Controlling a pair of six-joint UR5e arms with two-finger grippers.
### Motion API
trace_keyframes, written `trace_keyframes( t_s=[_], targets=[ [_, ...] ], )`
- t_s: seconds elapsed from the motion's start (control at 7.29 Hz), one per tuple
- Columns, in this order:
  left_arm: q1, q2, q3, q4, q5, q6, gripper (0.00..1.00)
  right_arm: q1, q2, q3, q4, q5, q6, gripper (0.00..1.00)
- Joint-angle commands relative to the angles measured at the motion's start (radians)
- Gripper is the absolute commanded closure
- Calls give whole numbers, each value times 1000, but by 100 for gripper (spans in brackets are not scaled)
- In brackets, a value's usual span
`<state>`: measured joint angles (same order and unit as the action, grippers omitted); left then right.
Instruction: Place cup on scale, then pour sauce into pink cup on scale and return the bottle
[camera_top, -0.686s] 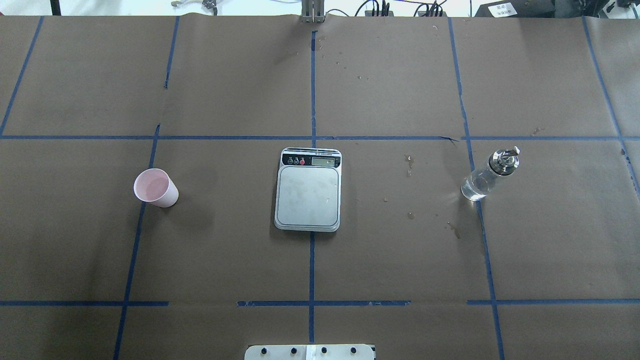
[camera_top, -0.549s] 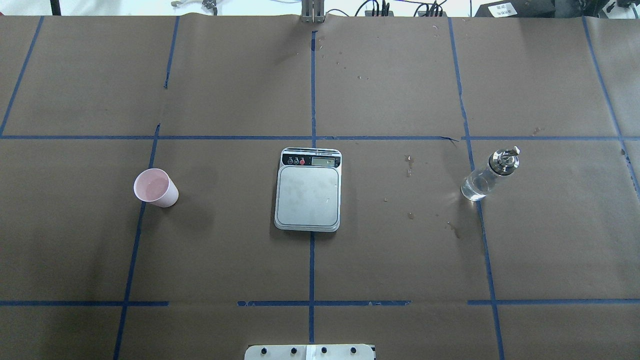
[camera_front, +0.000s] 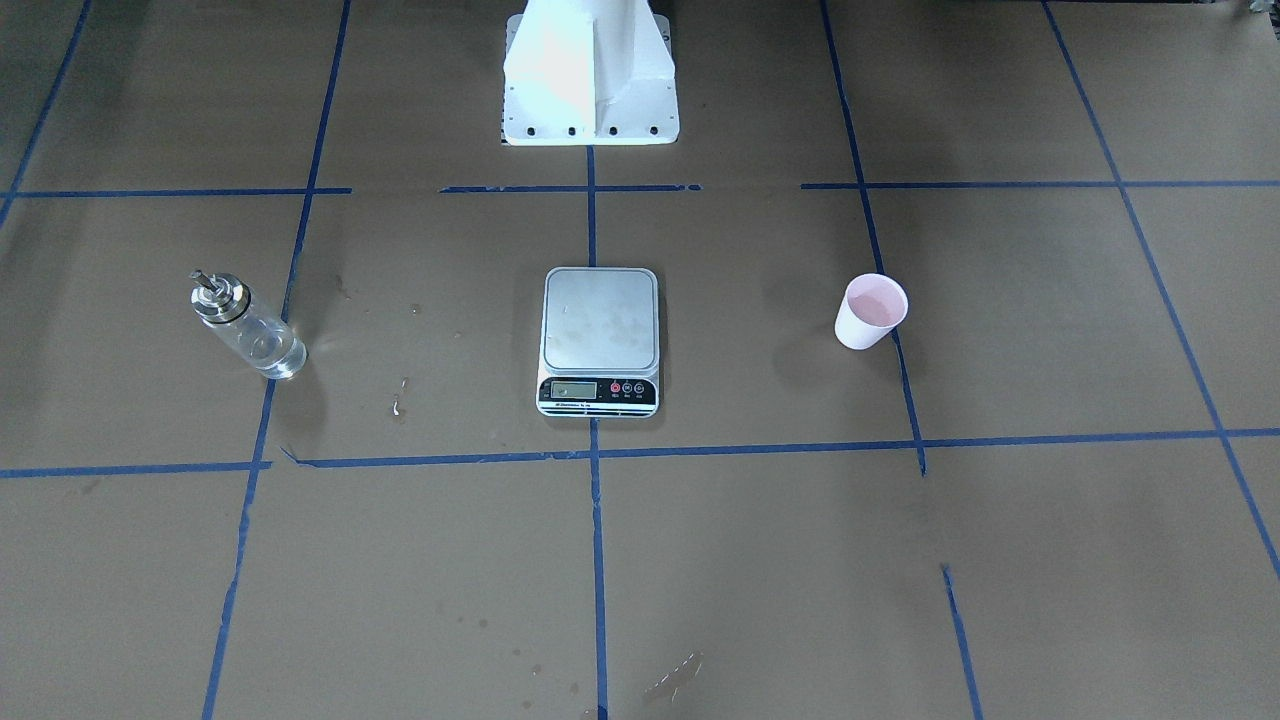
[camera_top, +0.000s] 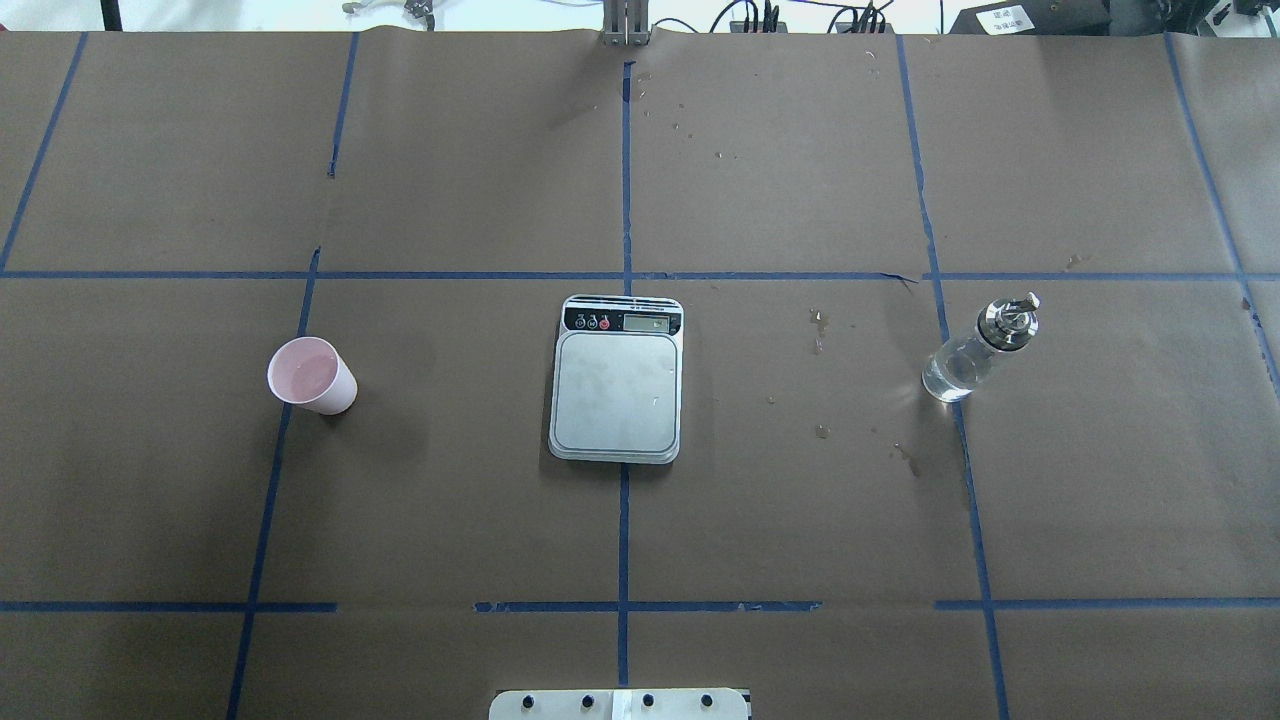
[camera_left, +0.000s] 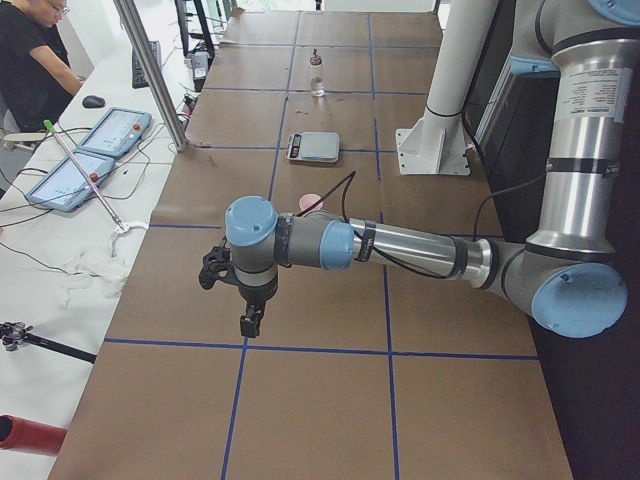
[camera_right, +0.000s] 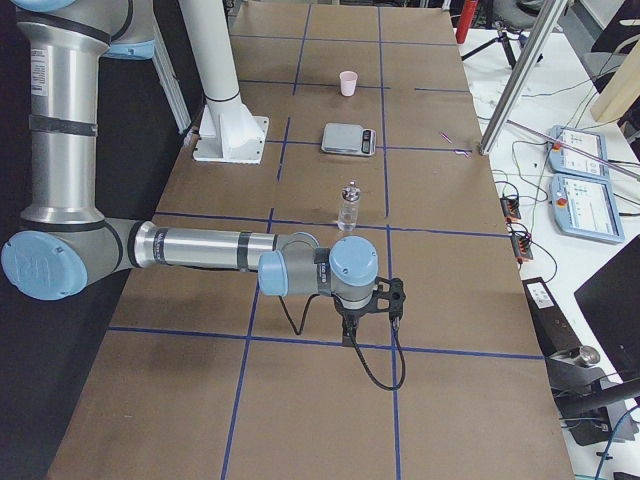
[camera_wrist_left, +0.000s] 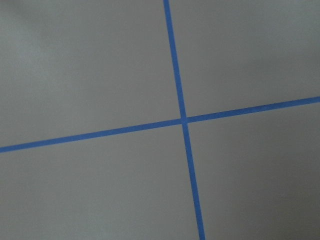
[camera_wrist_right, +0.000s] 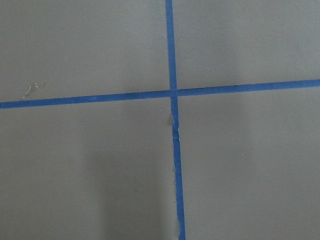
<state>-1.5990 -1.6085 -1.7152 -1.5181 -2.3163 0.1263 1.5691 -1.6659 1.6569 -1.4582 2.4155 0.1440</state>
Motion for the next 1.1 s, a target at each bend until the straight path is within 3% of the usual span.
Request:
trace_keyframes(
  t_s=[0.0,0.41,0.69,0.96],
  targets=[
    [5,-5,-12,-87,-29,-29,0,0,8,1,-2,1,0,0],
    [109,-44,-20,-157,-75,-138,0,0,23,3,15,14,2,0],
    [261,-44,-162,-163,-65,-520,0,0,51,-54,15,14,16,0],
    [387,-44,-254,-162,27,-803,0,0,51,-55,16,14,14,0]
  ],
)
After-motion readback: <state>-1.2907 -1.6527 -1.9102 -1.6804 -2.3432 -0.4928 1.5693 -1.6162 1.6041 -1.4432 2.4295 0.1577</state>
